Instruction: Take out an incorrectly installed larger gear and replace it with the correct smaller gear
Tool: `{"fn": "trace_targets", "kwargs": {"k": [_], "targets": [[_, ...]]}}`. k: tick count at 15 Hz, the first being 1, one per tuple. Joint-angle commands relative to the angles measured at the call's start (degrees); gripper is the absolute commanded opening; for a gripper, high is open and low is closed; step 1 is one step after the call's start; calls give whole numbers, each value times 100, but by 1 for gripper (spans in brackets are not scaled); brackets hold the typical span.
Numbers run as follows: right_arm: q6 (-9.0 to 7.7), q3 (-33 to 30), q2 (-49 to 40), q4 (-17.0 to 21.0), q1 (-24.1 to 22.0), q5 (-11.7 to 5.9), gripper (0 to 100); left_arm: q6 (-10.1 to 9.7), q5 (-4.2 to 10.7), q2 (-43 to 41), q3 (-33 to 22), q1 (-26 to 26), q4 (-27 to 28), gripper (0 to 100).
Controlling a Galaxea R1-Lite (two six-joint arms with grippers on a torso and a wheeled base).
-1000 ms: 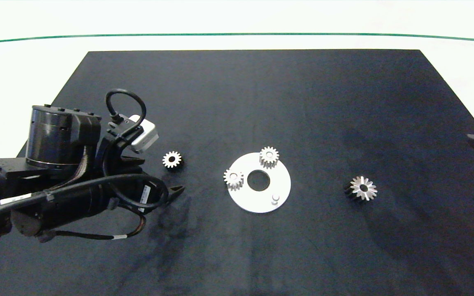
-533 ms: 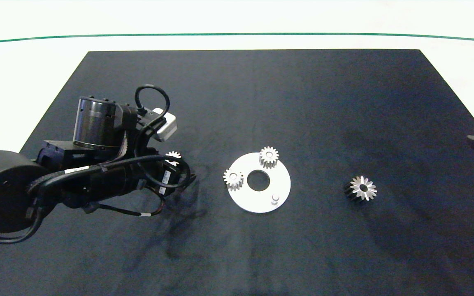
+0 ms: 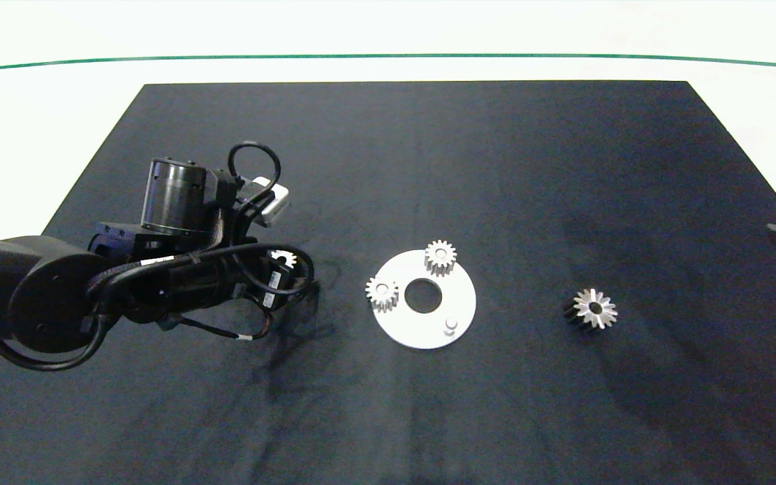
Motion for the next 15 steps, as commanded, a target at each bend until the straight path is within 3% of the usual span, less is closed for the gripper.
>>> {"fn": "trace_targets", "kwargs": {"k": [1, 15], "targets": [[-14, -1, 13, 11, 4, -6, 100, -4, 4, 22, -109, 6, 4, 100], [-14, 96, -5, 2, 4, 3, 100, -4, 4, 172, -171, 85, 4, 74]]}}
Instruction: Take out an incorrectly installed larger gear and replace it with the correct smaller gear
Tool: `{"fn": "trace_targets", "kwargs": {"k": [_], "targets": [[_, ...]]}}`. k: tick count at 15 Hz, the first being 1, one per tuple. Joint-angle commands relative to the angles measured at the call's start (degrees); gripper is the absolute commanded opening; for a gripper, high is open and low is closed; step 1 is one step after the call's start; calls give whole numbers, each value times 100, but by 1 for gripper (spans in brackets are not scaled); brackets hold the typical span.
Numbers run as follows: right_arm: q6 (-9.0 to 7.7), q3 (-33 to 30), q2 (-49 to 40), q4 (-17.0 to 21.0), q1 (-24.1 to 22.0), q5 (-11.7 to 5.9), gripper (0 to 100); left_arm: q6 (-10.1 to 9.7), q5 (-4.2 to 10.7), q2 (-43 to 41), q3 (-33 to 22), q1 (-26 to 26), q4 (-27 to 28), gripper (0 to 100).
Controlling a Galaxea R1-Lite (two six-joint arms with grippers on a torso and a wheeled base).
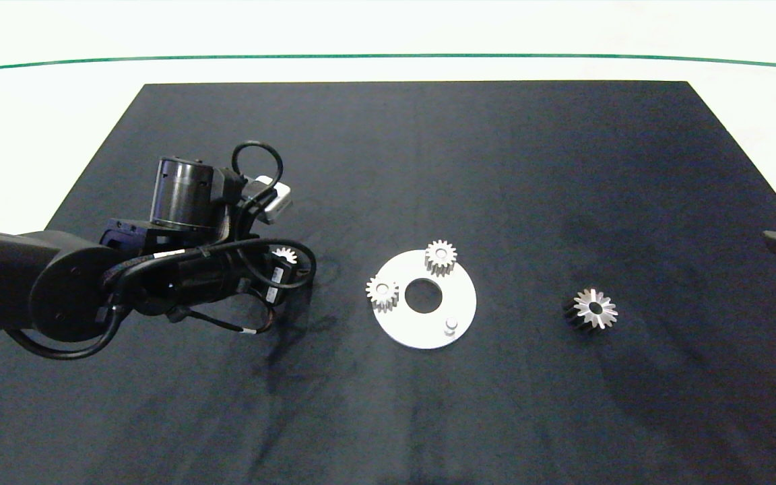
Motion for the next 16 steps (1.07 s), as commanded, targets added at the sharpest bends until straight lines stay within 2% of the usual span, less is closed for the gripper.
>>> {"fn": "trace_targets", "kwargs": {"k": [1, 16], "targets": [[-12, 24, 11, 5, 4, -5, 100, 7, 17, -10, 12, 6, -9, 72], [-12, 33, 3, 5, 4, -5, 100, 7, 17, 34, 12, 6, -9, 42]]}}
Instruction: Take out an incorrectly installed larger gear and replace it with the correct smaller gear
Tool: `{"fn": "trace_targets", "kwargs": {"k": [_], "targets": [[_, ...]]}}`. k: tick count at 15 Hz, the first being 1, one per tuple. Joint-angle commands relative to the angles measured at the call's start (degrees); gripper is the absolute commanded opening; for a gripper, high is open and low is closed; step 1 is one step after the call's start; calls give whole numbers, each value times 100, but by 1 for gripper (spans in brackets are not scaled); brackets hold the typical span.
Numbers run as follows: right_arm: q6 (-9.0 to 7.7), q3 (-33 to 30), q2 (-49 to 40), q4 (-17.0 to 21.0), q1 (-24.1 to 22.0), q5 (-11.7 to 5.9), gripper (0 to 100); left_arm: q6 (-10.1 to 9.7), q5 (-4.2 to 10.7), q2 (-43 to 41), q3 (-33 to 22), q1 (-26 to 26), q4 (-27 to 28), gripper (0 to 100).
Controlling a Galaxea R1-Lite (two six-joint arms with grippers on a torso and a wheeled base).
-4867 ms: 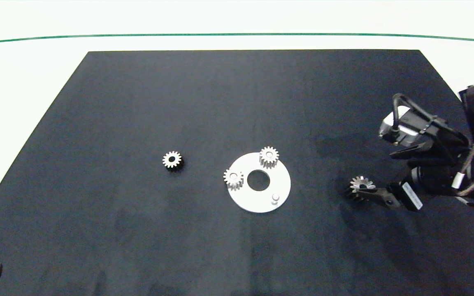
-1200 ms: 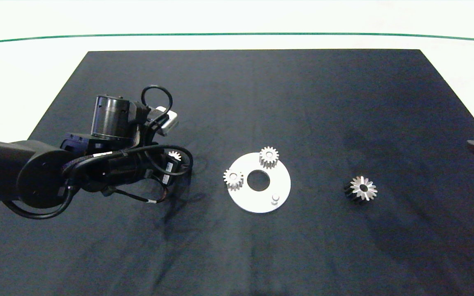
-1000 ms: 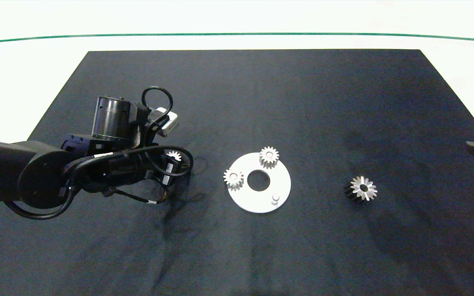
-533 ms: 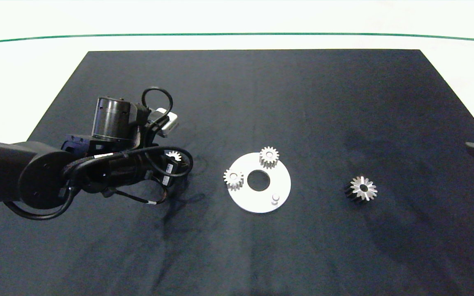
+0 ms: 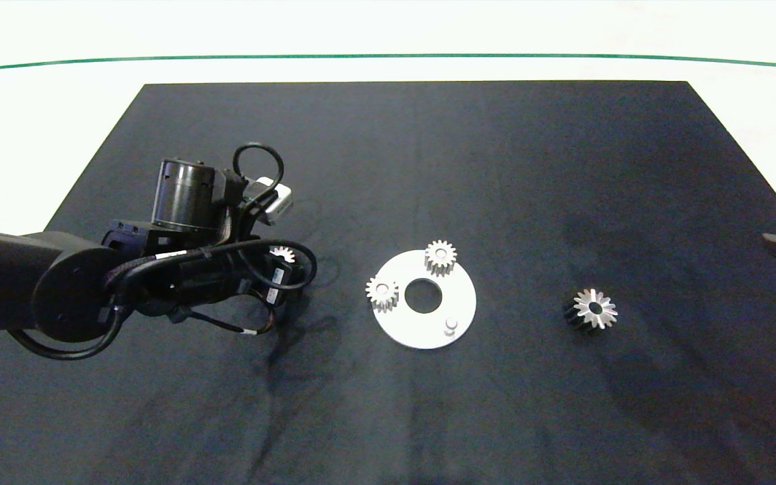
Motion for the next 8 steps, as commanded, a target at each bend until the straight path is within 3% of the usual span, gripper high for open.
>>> {"fn": "trace_targets", "kwargs": {"k": [1, 8], "targets": [[-3, 9, 9, 7, 2, -4, 100, 9, 11, 15, 17, -1, -7, 39], [-3, 35, 9, 16, 2, 5, 100, 18, 2, -3, 35, -1, -7, 26]]}}
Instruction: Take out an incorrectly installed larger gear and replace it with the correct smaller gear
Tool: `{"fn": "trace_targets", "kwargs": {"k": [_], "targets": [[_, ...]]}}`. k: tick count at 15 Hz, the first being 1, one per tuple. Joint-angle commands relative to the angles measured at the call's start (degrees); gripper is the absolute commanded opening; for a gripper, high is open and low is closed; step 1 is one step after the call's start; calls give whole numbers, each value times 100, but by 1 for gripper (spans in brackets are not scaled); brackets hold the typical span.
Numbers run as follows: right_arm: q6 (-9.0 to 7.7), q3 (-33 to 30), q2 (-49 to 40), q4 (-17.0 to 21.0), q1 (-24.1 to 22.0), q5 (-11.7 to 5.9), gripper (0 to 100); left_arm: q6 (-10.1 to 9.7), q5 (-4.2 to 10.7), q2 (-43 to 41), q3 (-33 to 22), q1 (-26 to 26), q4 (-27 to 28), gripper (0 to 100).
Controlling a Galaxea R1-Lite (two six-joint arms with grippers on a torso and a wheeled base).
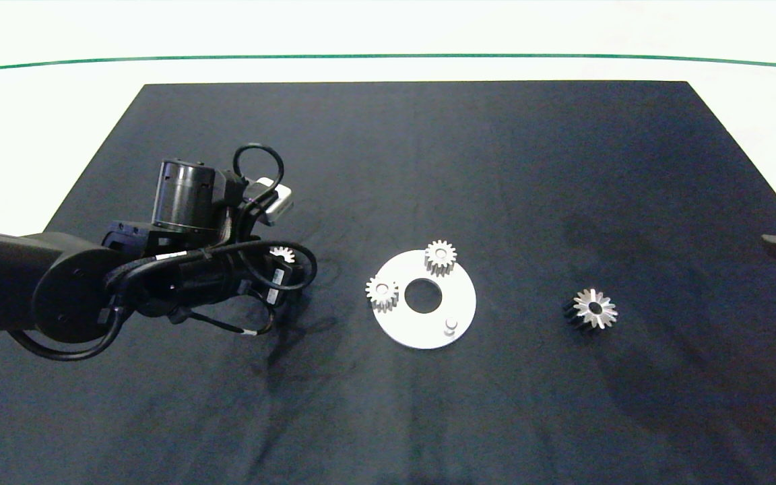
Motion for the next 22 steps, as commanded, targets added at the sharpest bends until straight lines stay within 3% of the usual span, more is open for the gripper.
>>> {"fn": "trace_targets", "kwargs": {"k": [1, 9, 15, 18, 19, 22], "targets": [[-11, 79, 0, 5, 2, -2, 100, 20, 4, -20, 25, -10, 8, 24], [-11, 194, -62, 5, 11, -2, 100, 29, 4, -820, -511, -238, 957, 22], [-11, 282, -88, 5, 20, 7, 100, 29, 4, -1356, -423, -528, 1388, 22], [-11, 282, -88, 5, 20, -2, 100, 29, 4, -1488, -449, -555, 1862, 22], [-11, 282, -88, 5, 11, -2, 100, 38, 4, -1514, -423, -581, 1862, 100], [-11, 290, -97, 5, 11, -2, 100, 12, 4, -1461, -441, -572, 1871, 100]]}}
